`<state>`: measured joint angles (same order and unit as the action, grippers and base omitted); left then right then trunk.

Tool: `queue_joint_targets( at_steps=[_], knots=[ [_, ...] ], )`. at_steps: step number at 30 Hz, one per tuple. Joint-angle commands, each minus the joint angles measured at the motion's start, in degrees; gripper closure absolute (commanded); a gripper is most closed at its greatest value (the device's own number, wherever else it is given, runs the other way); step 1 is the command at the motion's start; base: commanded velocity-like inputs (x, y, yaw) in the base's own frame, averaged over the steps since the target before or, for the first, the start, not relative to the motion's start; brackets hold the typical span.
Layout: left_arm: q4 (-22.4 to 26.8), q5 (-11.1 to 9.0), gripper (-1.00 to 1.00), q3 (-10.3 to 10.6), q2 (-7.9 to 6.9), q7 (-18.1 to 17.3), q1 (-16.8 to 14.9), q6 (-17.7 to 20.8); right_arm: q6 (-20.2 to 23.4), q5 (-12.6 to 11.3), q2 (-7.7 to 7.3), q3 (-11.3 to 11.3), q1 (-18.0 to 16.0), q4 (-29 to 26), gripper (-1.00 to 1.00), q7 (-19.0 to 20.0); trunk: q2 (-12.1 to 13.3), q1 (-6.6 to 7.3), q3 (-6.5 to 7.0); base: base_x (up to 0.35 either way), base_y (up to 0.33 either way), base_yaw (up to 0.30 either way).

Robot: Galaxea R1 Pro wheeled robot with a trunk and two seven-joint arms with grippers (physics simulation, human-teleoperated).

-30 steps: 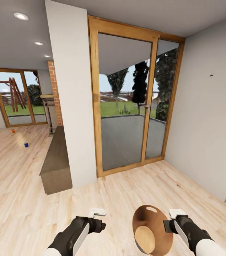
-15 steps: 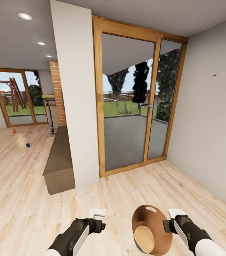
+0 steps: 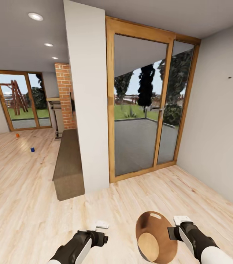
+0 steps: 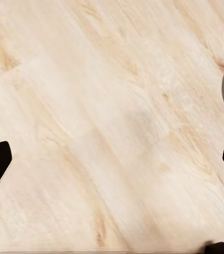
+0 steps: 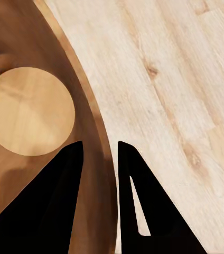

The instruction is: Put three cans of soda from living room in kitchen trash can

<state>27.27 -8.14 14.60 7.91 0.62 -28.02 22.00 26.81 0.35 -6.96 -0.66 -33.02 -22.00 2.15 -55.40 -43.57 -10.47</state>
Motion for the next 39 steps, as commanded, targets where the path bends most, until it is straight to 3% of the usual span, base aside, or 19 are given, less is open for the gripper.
queue_joint_targets(
  at_steps=[1,10,19,39],
  knots=[
    [-0.2,0.0,-1.00,0.0,0.00,-0.1,0.0,0.0,0.0,-0.4,0.03,-0.1,0.0,-0.1,1.00,0.2,0.0,0.00,0.01,0.000,0.322,0.000],
    [-0.5,0.0,-1.00,0.0,-0.24,-0.2,-0.1,-0.1,-0.2,-0.3,0.78,-0.1,0.0,0.0,1.00,0.2,0.0,0.00,0.01,0.000,0.326,0.000],
    [-0.5,0.0,-1.00,0.1,-0.15,-0.2,-0.1,-0.4,-3.4,-0.3,0.97,-0.1,0.0,0.2,1.00,0.4,0.0,0.00,0.01,0.024,0.332,0.000],
    [-0.6,0.0,-1.00,0.1,-0.26,-0.2,-0.1,-1.9,-3.6,-0.3,1.06,-0.1,0.0,0.2,1.00,0.8,0.0,0.00,0.01,0.127,0.329,0.000]
  ],
)
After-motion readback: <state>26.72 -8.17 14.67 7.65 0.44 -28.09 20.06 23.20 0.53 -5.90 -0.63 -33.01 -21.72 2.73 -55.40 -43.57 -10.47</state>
